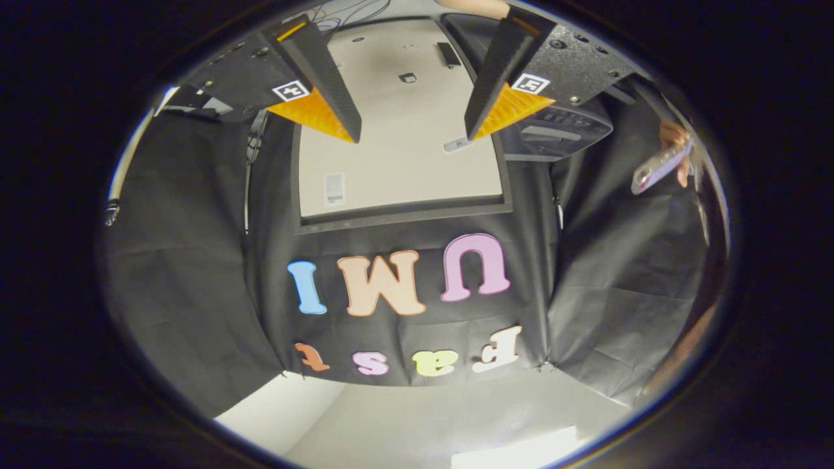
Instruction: Put the clothes into the washing machine and then close the washing machine lid.
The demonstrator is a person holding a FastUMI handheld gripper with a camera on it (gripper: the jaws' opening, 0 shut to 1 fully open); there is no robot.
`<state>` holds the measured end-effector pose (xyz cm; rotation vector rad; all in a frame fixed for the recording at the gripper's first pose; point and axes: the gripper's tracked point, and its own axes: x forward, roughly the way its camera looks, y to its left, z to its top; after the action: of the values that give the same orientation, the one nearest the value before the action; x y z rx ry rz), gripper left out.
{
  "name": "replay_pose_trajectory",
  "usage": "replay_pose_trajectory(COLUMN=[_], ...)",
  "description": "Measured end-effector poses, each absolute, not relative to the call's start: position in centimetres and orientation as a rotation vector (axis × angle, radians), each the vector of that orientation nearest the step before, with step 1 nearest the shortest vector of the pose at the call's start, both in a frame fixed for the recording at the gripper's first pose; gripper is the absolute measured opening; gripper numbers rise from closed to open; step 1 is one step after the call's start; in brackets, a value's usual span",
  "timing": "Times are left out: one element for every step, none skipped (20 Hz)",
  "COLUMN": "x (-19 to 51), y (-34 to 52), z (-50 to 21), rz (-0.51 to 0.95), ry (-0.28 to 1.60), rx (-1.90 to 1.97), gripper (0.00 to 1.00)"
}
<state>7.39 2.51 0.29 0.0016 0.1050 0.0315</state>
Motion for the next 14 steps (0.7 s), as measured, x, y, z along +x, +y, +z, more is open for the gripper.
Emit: replay_pose_trajectory(x=[7.2,6.8,6.5,6.0,5.5,5.1,4.8,4.7,4.7,4.8,4.8,4.8,4.8,4.9], y=[2.4,2.3,2.2,2.3,2.9,3.4,3.6,3.7,3.5,3.3,3.2,3.2,3.3,3.4], z=[-0.5,-1.3,-2.0,-2.6,-3.2,-3.6,-4.1,-4.5,-4.9,-5.2,-5.3,-5.2,-5.2,-5.0], rz=[0.049,0.066,0.085,0.103,0.113,0.122,0.122,0.118,0.107,0.098,0.091,0.086,0.085,0.085], ry=[0.113,0.124,0.136,0.152,0.161,0.159,0.155,0.155,0.161,0.169,0.168,0.166,0.158,0.154], rx=[-0.035,-0.071,-0.088,-0.086,-0.069,-0.047,-0.034,-0.023,-0.018,-0.015,-0.002,0.009,0.013,0.014], gripper=[0.97,0.97,0.97,0.97,0.97,0.97,0.97,0.97,0.98,0.98,0.98,0.98,0.98,0.98])
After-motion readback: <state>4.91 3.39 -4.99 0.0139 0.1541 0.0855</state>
